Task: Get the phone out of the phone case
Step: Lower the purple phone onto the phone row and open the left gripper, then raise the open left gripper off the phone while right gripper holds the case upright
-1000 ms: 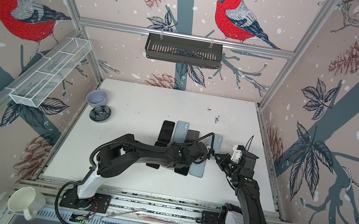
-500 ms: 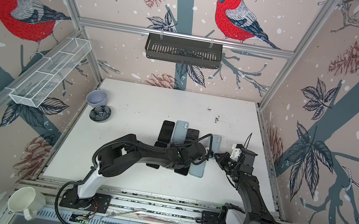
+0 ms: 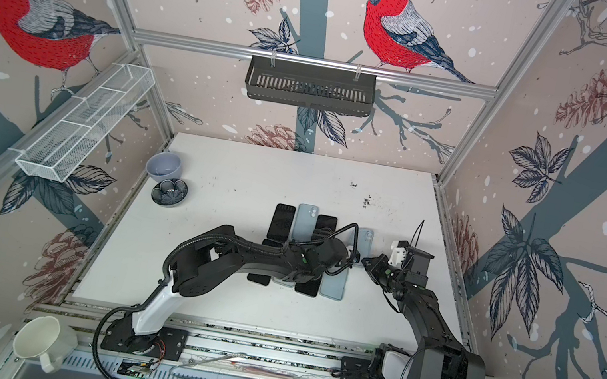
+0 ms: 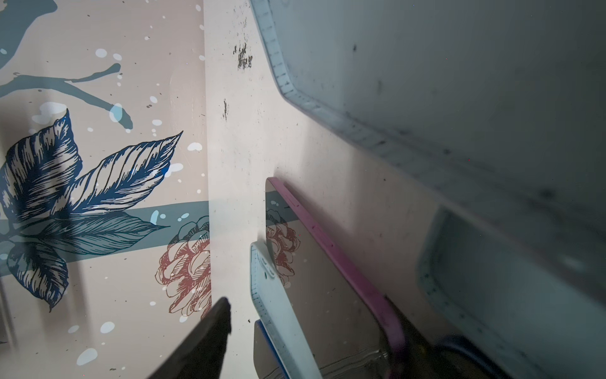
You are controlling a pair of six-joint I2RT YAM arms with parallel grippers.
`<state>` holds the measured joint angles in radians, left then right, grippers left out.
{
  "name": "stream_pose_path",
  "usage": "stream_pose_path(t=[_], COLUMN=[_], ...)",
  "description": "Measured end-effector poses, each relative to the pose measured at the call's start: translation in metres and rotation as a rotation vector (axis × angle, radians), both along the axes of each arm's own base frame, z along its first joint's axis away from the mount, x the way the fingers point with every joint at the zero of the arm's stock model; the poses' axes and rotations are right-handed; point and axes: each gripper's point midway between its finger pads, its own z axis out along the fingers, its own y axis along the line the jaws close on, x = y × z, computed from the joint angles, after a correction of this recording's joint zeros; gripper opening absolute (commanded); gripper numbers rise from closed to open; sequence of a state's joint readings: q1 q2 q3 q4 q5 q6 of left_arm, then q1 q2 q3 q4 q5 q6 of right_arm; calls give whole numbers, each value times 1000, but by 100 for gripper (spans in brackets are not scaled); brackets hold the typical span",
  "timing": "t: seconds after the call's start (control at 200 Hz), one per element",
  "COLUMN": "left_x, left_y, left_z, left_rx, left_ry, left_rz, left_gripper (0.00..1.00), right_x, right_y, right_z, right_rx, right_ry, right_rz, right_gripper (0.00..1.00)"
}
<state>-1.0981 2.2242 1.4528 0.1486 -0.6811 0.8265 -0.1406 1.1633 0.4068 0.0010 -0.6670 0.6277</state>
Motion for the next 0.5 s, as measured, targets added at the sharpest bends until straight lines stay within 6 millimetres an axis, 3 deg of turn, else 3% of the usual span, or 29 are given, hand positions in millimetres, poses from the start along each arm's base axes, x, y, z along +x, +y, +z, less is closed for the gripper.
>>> stream_pose_path(t=[0.2, 0.5], left_x=[2, 3], left_y=[-6, -5], left_z=[8, 6], left_rx=[-23, -22], left_ry=[8, 64], left_rz=[-3, 11], left_gripper=[87, 91], right_x=[3, 6], right_y=[-1, -1], right_z=[2, 5], right_rx=[-4, -10], right_ry=[-5, -16], right_rz=[0, 6], right_gripper=[2, 3])
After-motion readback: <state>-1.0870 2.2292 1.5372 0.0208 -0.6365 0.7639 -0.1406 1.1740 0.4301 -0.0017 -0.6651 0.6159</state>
